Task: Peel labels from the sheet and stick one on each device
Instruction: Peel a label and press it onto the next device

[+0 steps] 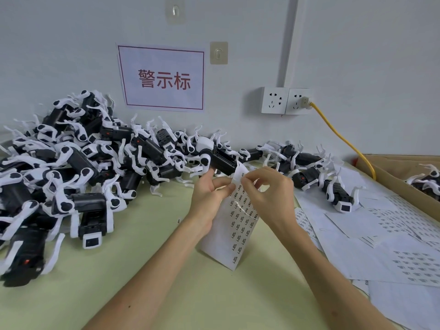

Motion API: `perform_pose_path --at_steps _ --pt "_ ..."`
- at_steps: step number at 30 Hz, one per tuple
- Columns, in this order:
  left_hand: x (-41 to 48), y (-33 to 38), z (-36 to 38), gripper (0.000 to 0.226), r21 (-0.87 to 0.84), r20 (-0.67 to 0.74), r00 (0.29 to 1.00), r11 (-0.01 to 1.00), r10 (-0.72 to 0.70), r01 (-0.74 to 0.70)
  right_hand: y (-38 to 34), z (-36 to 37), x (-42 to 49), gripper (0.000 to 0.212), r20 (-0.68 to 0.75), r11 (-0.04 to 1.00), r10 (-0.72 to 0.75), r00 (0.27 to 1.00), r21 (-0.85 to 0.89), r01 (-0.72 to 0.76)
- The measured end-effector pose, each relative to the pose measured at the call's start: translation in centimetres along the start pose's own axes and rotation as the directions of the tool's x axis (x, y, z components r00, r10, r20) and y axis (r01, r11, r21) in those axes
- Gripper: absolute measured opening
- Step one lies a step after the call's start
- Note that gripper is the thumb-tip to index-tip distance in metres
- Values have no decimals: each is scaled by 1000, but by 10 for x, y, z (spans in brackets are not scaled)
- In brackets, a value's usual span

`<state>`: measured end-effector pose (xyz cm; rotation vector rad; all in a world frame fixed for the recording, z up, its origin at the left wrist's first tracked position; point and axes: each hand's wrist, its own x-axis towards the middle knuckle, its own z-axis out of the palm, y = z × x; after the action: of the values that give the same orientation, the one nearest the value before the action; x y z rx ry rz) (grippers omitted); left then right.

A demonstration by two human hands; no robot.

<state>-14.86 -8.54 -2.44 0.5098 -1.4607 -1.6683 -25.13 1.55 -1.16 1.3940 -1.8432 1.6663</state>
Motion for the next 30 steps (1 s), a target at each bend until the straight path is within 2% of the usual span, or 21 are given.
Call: perform_pose_path --at_steps 9,18,23,25,28,29,30 --pt "-4 7 -1 67 38 4 1000 999 -22 22 2 -8 12 9 -24 935 275 961 242 -261" --pt "-3 6 -2 69 32 -38 998 998 -51 52 5 -10 13 34 -76 920 301 951 284 -268" --pt "-3 5 -3 64 56 -67 997 997 -42 45 4 -13 12 39 -50 910 299 953 316 -269" --pt "-3 4 -3 60 84 -111 993 996 -30 39 0 -13 12 38 -24 892 299 954 362 -270" --pt "-3 -2 -6 32 189 -213 977 982 9 32 -5 -13 12 42 28 866 290 957 418 -275" --pt "-5 -3 -7 31 214 -242 970 976 28 25 -6 -13 12 44 43 864 284 958 421 -275" --pt "-5 -4 -8 39 228 -272 961 973 48 16 -7 -13 11 44 54 864 279 959 422 -276"
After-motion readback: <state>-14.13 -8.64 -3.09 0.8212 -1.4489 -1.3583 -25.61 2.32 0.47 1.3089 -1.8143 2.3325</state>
